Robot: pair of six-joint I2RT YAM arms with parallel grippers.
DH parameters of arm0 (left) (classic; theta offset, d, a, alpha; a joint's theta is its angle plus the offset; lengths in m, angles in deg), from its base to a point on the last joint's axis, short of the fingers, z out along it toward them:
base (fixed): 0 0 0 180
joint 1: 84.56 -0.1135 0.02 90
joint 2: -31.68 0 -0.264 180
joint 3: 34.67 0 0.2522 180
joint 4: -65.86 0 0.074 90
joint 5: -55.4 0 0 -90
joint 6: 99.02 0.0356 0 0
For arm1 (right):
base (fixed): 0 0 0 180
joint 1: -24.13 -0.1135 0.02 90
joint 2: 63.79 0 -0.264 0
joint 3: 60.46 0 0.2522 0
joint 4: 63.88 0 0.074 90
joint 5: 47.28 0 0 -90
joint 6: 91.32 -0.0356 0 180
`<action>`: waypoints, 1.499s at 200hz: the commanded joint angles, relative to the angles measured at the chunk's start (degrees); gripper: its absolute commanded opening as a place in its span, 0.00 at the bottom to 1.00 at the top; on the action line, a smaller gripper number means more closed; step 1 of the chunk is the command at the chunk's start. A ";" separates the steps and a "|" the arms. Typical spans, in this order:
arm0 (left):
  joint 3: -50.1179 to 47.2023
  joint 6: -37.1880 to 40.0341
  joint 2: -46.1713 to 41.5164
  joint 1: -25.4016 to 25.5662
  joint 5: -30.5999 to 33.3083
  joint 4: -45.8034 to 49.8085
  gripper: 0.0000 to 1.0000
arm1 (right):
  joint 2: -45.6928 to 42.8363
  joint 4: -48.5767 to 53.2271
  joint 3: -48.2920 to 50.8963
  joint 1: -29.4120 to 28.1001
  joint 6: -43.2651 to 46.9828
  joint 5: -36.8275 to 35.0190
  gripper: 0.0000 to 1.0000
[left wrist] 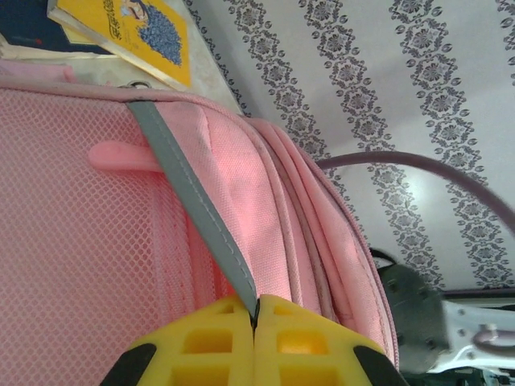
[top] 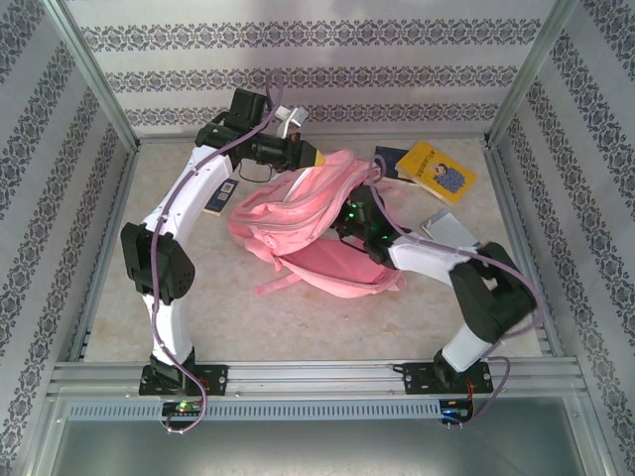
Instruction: Pack the student bag
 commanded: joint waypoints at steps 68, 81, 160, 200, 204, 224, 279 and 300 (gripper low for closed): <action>6.44 2.04 0.32 -1.55 -3.98 -1.69 0.00 | -1.89 11.88 -8.81 -0.84 15.31 0.49 0.70; 6.25 2.71 0.21 -1.64 -3.31 -1.00 0.00 | -4.99 15.95 -8.15 -0.34 19.36 1.47 0.71; 1.94 8.61 0.32 0.60 0.80 2.31 0.00 | -37.26 43.98 5.17 0.75 36.71 -11.59 0.74; -2.98 13.54 1.98 5.90 6.61 7.46 0.00 | -48.57 60.98 4.45 5.49 36.75 -34.51 0.72; -3.53 14.18 1.97 6.60 7.73 8.13 0.00 | -48.40 61.91 4.23 6.89 36.23 -35.33 0.72; -5.68 16.68 2.58 9.41 9.70 11.92 0.00 | -45.01 63.08 3.37 15.96 33.44 -33.18 0.72; -17.52 17.06 0.56 12.49 11.95 11.55 0.00 | -20.22 53.89 -3.93 31.98 29.46 -18.66 0.70; -20.66 16.36 -0.75 12.74 11.99 10.46 0.00 | -7.61 59.87 -15.56 33.88 31.86 -16.30 0.67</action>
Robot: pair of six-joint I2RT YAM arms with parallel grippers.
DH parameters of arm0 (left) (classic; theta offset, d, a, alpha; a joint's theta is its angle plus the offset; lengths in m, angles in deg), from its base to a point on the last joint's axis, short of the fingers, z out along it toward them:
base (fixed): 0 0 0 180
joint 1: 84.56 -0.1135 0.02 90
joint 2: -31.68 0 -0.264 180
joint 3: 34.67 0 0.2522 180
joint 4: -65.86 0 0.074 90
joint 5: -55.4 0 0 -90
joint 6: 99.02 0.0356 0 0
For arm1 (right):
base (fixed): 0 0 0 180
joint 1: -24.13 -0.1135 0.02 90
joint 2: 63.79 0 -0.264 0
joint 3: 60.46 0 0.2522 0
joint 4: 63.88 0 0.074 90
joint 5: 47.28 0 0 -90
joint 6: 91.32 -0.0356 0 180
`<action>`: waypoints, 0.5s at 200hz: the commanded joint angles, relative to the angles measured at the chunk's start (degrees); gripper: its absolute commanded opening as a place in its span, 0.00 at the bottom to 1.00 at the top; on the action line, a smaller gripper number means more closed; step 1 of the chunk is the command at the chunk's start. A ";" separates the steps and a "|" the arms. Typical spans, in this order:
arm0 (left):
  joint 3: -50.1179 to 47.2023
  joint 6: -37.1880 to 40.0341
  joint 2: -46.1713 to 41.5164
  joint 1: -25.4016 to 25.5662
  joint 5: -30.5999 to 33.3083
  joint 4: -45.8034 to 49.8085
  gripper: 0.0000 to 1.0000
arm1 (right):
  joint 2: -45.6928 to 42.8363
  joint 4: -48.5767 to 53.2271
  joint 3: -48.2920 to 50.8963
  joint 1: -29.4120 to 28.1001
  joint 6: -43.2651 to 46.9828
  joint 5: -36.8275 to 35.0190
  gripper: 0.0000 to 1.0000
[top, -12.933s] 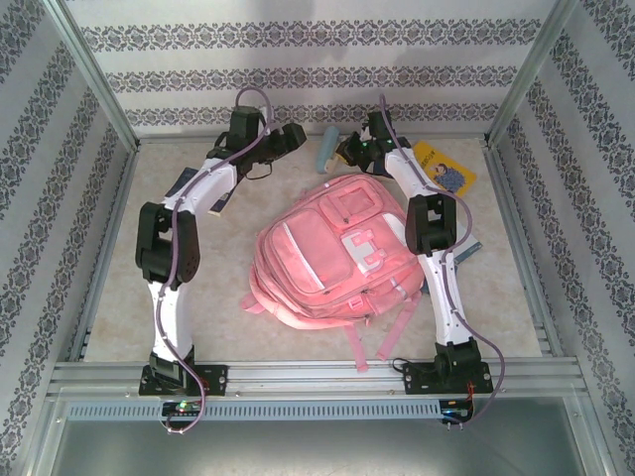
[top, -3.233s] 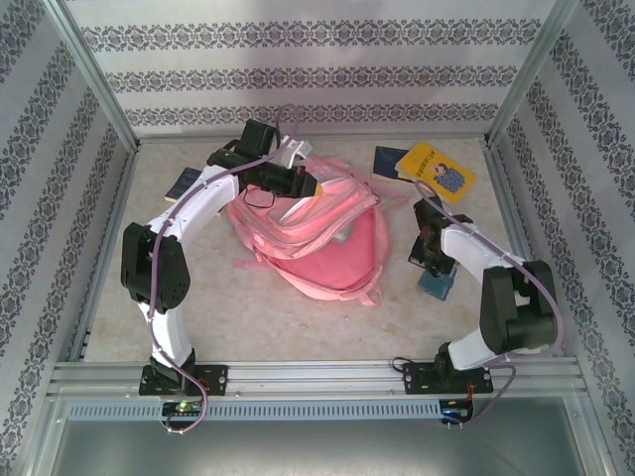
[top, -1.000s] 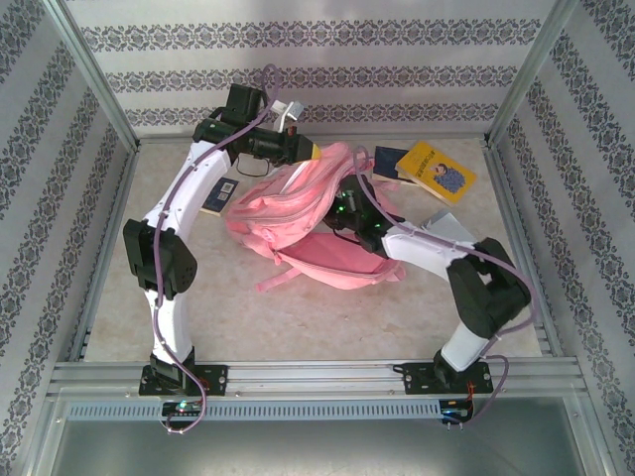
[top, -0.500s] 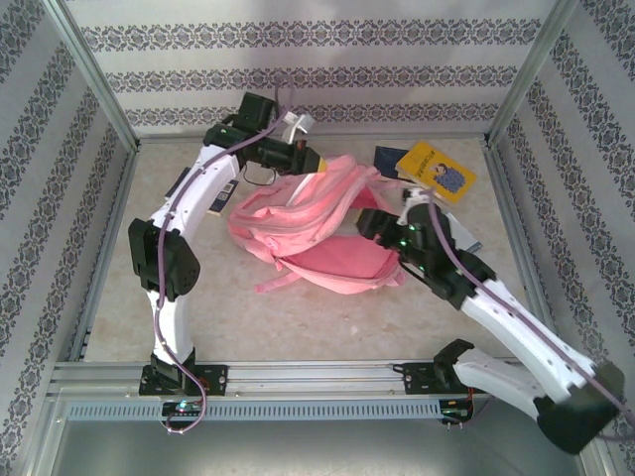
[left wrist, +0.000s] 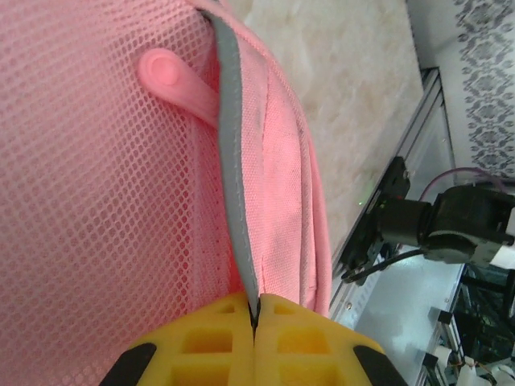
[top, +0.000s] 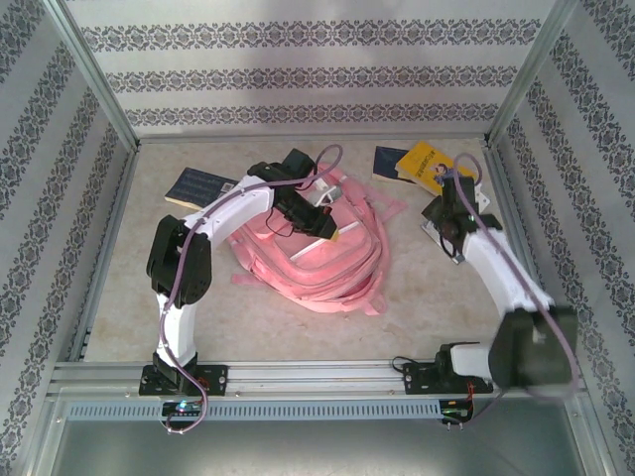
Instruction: Pack the student bag
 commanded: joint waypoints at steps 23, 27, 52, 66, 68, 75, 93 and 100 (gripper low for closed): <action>-4.65 1.00 -4.44 0.98 1.31 0.44 0.11 | 24.19 11.18 -22.81 2.80 2.69 7.61 0.65; -5.11 0.77 -4.85 1.05 1.56 0.17 0.19 | 26.45 12.55 -24.83 3.16 2.58 8.19 0.65; -7.26 -0.49 -9.01 0.97 3.96 -2.13 0.53 | 32.28 11.37 -27.68 4.49 4.01 13.06 0.62; -7.41 -1.21 -11.47 0.88 4.90 -3.06 0.60 | 33.62 10.03 -27.28 5.69 3.65 15.15 0.63; -7.42 -1.34 -11.82 0.88 5.07 -3.23 0.61 | 33.76 9.93 -27.21 5.83 3.59 15.34 0.63; -7.21 -1.64 -13.01 0.84 5.55 -3.46 0.64 | 34.34 9.53 -27.03 6.33 3.40 16.07 0.64; -5.71 -1.76 -15.16 0.74 6.24 -3.57 0.70 | 35.85 9.51 -26.86 7.13 3.49 17.44 0.65; -5.02 -1.76 -15.73 0.74 6.53 -3.54 0.71 | 36.33 9.35 -26.45 7.35 3.40 17.68 0.66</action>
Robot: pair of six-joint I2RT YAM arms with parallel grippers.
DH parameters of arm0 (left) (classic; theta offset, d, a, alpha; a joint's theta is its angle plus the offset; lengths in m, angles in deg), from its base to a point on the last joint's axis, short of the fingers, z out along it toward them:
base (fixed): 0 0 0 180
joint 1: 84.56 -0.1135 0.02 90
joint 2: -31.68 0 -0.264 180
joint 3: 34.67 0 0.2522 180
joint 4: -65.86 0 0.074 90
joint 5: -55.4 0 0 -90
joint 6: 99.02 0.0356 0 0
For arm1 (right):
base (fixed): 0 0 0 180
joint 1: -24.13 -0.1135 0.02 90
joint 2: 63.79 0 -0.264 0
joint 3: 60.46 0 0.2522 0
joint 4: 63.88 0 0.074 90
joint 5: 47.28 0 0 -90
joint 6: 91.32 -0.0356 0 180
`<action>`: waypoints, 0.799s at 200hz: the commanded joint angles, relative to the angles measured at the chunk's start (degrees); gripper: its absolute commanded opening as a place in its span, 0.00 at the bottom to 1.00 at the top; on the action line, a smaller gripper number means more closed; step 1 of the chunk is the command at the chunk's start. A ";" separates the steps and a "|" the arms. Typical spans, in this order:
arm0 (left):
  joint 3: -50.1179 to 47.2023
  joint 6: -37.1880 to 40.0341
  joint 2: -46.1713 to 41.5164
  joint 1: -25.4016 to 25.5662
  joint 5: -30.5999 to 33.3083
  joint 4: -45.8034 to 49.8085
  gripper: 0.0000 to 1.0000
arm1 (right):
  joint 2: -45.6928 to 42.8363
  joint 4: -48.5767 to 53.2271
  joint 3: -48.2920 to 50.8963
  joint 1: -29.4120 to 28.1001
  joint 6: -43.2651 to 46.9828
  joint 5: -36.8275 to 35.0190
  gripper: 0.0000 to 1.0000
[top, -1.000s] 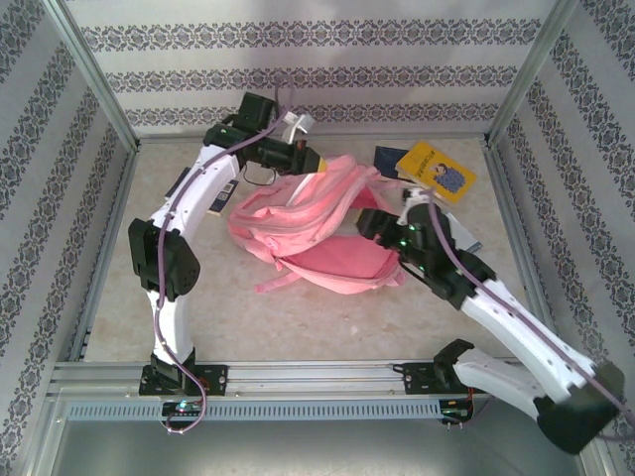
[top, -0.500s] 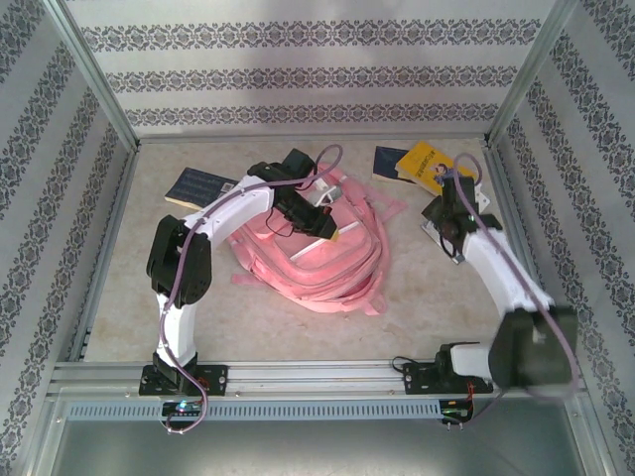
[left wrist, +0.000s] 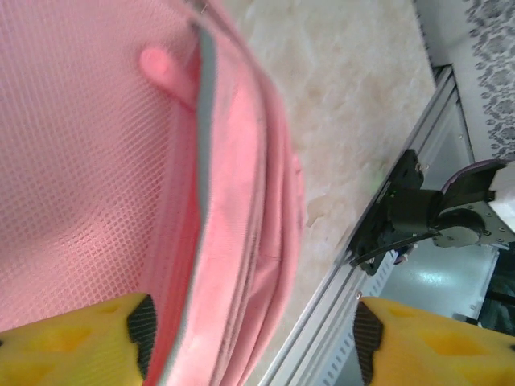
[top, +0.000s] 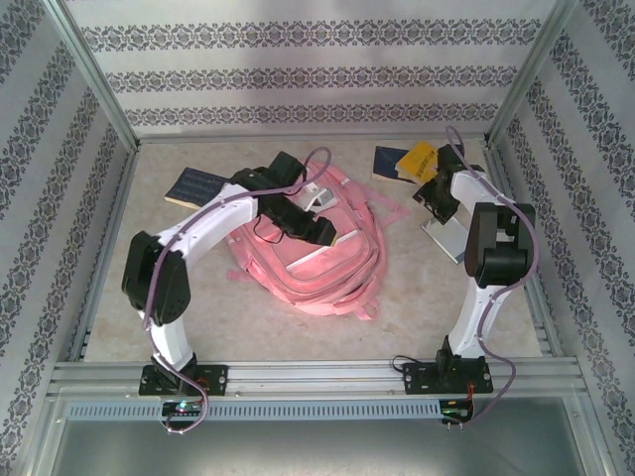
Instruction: Pack the student bag
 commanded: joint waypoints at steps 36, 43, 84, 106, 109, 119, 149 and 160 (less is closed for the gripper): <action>4.91 -2.38 -5.46 0.36 6.30 -4.42 0.72 | 1.75 -0.61 3.09 1.16 -0.23 5.37 0.64; 5.19 -2.95 -5.65 0.37 7.53 -5.31 0.72 | 1.50 -1.36 4.25 1.20 -0.97 5.97 0.64; 11.25 -6.28 -1.55 0.37 12.81 -7.50 0.71 | -2.61 -8.27 13.05 0.82 -7.31 12.34 0.60; 16.58 -8.68 3.53 0.70 13.02 -7.58 0.68 | -7.25 -13.86 19.77 -0.23 -12.44 15.56 0.58; 17.19 -9.07 4.27 0.80 13.09 -7.80 0.68 | -7.96 -15.09 20.73 -0.46 -13.17 16.02 0.58; 19.27 -10.30 6.96 1.32 13.15 -8.21 0.67 | -10.37 -17.75 23.36 -1.49 -15.09 17.28 0.57; 28.29 -12.63 16.23 4.45 13.96 -7.39 0.66 | -18.46 -17.80 25.88 -3.00 -15.56 17.28 0.58; 32.15 -14.04 20.04 5.47 14.08 -6.91 0.67 | -22.32 -16.58 26.41 -2.61 -14.79 15.62 0.61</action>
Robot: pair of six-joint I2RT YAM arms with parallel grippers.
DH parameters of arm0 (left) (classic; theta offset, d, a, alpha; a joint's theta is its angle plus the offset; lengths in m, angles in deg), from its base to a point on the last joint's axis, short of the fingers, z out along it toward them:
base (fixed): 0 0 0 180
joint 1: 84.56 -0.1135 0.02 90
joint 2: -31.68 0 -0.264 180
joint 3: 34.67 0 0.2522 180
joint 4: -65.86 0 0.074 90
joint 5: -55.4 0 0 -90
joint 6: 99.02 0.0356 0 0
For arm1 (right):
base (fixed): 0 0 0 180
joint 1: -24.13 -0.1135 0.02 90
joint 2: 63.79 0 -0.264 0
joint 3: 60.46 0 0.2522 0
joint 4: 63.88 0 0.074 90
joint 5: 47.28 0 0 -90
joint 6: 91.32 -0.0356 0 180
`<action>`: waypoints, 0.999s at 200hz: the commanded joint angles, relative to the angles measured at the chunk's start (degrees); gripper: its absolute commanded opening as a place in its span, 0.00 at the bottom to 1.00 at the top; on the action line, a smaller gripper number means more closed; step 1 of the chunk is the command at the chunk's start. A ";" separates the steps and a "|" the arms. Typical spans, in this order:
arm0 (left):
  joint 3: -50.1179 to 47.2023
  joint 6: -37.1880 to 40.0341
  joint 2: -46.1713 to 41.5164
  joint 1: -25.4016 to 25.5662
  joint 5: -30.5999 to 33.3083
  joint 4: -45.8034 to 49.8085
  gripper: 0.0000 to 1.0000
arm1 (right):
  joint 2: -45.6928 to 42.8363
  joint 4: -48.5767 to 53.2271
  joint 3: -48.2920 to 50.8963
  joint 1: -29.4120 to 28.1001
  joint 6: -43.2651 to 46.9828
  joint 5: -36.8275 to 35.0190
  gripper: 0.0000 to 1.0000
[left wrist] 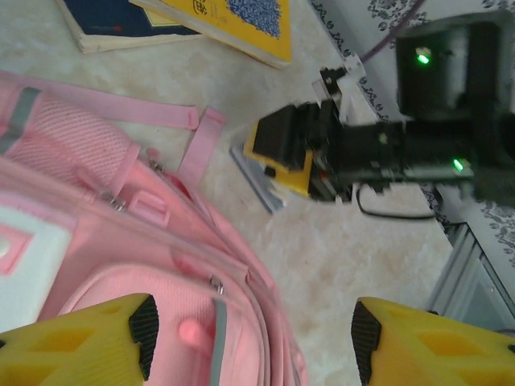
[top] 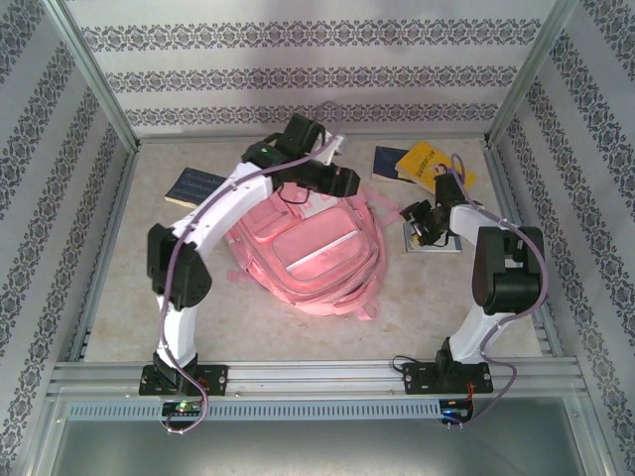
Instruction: Pack the student bag
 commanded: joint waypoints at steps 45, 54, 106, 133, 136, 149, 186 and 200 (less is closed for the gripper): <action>14.82 -13.60 17.44 6.06 2.96 -2.59 0.68 | -15.20 7.85 -0.35 4.41 10.33 -12.67 0.73; 14.70 -15.50 18.47 6.81 3.39 -3.62 0.68 | -13.73 9.46 -2.15 5.34 11.80 -14.57 0.74; 9.91 -26.61 18.89 12.16 7.47 -9.01 0.69 | 2.77 14.63 -17.89 8.74 21.58 -15.29 0.80; 7.74 -32.58 20.04 14.35 5.08 -12.67 0.70 | 9.62 15.71 -22.41 10.24 24.67 -10.31 0.81; 7.86 -33.25 20.45 14.50 4.72 -12.78 0.70 | 10.24 15.76 -22.64 10.44 24.91 -9.59 0.82; 8.39 -35.94 22.06 14.71 3.34 -12.82 0.70 | 12.54 16.00 -23.46 11.44 25.11 -5.74 0.83; 8.00 -40.88 24.84 14.73 2.48 -15.17 0.71 | 13.42 15.50 -21.20 12.19 24.68 -3.86 0.83; 11.04 -41.68 27.19 14.73 2.35 -12.83 0.71 | 12.58 14.84 -19.13 12.22 23.64 -3.04 0.82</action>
